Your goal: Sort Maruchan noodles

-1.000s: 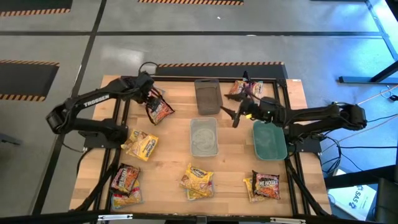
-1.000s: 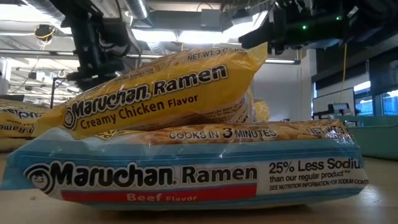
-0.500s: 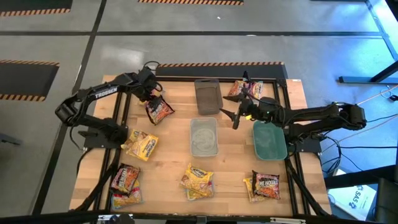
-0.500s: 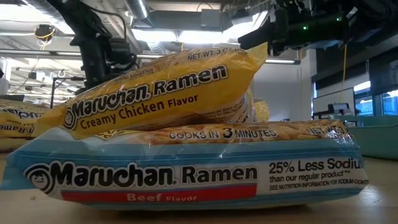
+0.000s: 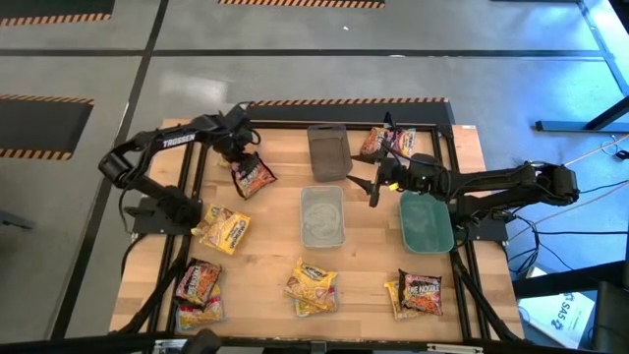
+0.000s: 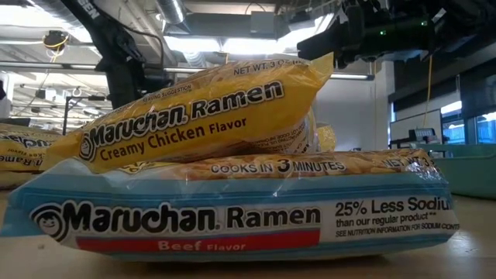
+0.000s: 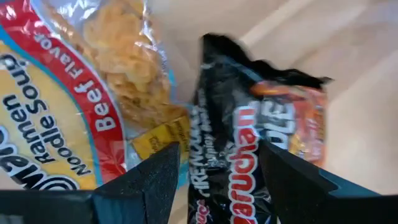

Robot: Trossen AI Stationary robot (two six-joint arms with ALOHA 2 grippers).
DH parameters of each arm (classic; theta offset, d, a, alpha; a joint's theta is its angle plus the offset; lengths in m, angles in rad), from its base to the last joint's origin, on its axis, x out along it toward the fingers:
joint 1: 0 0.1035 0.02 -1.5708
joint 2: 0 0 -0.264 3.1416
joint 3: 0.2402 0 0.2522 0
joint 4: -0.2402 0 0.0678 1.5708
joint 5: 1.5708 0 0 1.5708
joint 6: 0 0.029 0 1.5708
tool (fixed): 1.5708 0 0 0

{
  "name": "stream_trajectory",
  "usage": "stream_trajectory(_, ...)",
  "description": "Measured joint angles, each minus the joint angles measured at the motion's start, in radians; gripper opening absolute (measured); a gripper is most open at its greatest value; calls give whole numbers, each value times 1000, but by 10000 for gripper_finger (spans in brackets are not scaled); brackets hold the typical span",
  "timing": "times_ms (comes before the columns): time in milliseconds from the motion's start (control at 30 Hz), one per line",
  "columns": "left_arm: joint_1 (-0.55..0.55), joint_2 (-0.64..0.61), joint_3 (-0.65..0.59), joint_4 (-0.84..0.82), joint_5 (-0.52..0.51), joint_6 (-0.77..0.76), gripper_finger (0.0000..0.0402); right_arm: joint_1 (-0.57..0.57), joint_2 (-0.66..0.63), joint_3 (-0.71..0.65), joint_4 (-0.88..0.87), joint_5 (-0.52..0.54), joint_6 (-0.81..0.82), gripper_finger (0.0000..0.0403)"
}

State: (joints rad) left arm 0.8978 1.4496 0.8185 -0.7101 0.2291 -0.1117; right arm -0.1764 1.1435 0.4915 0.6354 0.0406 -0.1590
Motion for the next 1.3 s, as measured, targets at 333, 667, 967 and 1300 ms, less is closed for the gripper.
stream_trajectory(333, -21, 88, 0, 25, 225, 21, 215, 0, 0, 0, -1, -1, 2, 256)
stream_trajectory(667, -124, 130, 0, 26, 217, 98, 195, 0, 0, 0, 5, -61, 50, 256)
stream_trajectory(967, -171, 131, 0, 39, 232, 145, 82, 0, 0, 0, -1, -61, 50, 256)
stream_trajectory(1300, -204, 127, 0, 42, 204, 141, 6, 0, 0, -1, -10, -60, 50, 256)
